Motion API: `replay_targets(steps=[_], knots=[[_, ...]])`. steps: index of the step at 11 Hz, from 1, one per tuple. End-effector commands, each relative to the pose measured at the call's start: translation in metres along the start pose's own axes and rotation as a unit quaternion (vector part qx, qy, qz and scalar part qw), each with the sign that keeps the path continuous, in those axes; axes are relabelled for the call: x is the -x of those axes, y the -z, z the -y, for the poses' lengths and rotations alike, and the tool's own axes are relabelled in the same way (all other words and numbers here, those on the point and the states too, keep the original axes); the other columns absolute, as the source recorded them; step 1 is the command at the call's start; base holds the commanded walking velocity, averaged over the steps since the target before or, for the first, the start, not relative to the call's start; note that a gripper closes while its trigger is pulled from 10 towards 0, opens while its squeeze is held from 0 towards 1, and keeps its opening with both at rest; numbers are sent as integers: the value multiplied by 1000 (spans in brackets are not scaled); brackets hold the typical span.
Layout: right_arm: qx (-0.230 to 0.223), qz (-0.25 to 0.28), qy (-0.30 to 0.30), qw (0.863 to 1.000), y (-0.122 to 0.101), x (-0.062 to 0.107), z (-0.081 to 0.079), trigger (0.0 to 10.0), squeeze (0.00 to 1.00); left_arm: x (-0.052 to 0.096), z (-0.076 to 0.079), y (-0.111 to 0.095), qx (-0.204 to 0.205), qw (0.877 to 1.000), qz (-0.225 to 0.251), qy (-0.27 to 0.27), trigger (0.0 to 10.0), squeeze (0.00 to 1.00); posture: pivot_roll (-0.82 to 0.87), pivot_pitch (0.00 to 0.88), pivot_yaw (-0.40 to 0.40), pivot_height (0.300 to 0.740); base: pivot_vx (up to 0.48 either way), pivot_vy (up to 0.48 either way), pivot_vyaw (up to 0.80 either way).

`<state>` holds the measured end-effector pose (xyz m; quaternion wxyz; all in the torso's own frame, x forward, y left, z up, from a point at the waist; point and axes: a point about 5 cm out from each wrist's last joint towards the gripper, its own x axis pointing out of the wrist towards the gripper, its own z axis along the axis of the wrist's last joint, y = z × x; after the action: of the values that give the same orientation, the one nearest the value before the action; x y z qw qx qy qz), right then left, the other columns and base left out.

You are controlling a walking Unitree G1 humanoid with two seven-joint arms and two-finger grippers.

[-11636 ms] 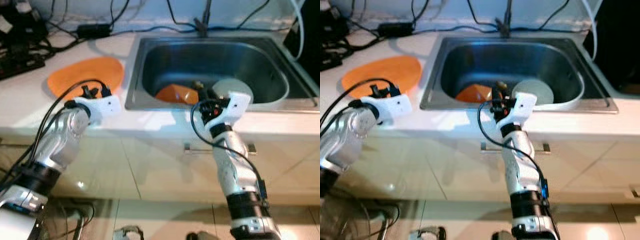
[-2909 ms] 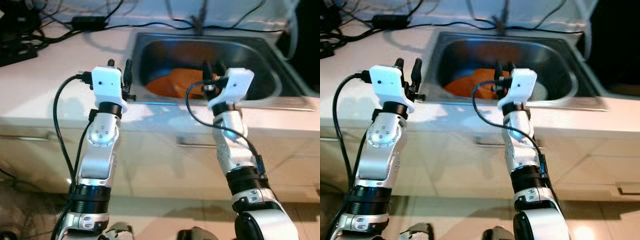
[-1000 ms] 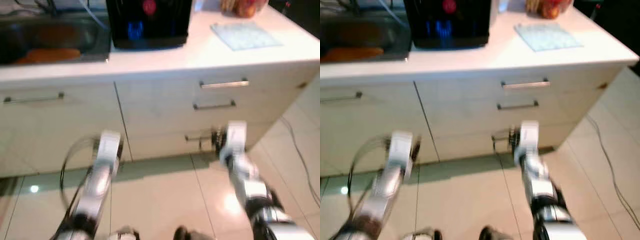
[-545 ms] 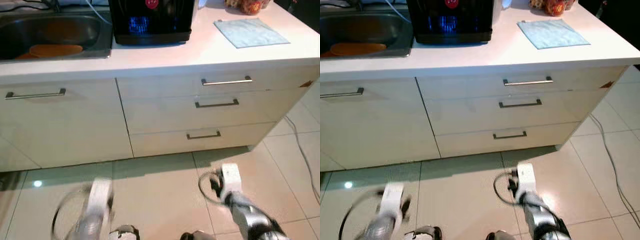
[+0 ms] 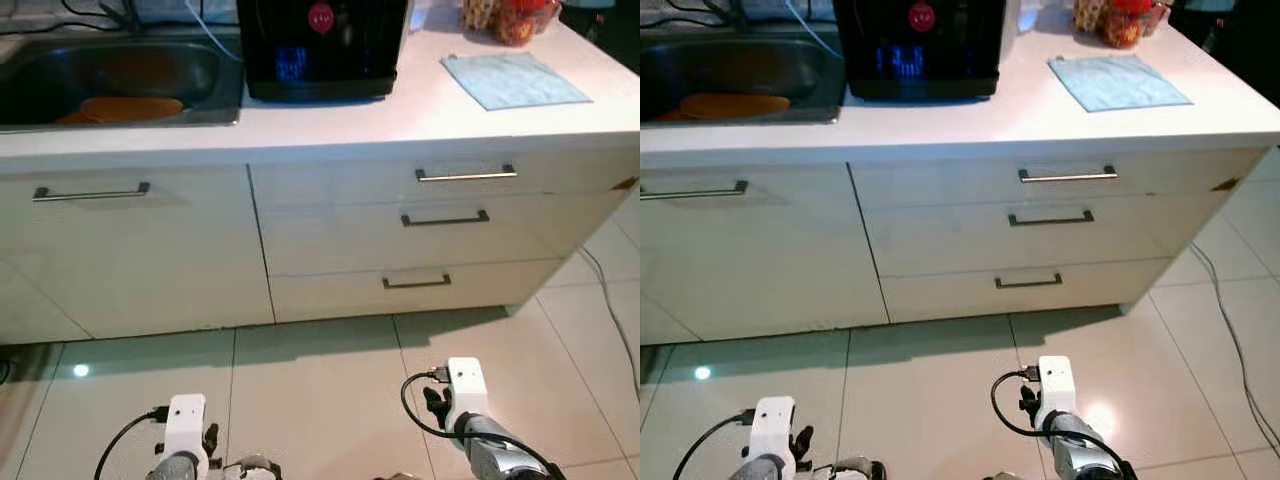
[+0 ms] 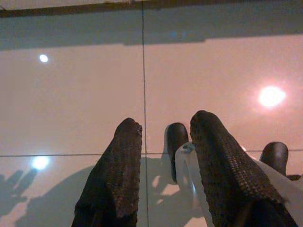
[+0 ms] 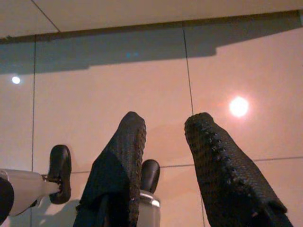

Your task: Kitchen organization

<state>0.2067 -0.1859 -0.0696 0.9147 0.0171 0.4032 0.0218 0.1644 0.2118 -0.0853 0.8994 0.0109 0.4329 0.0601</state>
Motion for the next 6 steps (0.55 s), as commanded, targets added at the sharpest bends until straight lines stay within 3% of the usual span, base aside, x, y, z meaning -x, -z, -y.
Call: replay_targets(steps=[1, 6], knots=[[-9, -9, 6, 1000, 3, 0, 2, 10000, 0, 0, -3, 0, 4, 1000, -2, -5, 10000, 0, 70, 56, 1, 740, 0, 0, -781], [-24, -23, 25, 999, 10, 2, 6, 10000, 0, 0, -1, 0, 2, 1000, -2, 4, 10000, 0, 64, 56, 8, 740, 0, 0, -775]])
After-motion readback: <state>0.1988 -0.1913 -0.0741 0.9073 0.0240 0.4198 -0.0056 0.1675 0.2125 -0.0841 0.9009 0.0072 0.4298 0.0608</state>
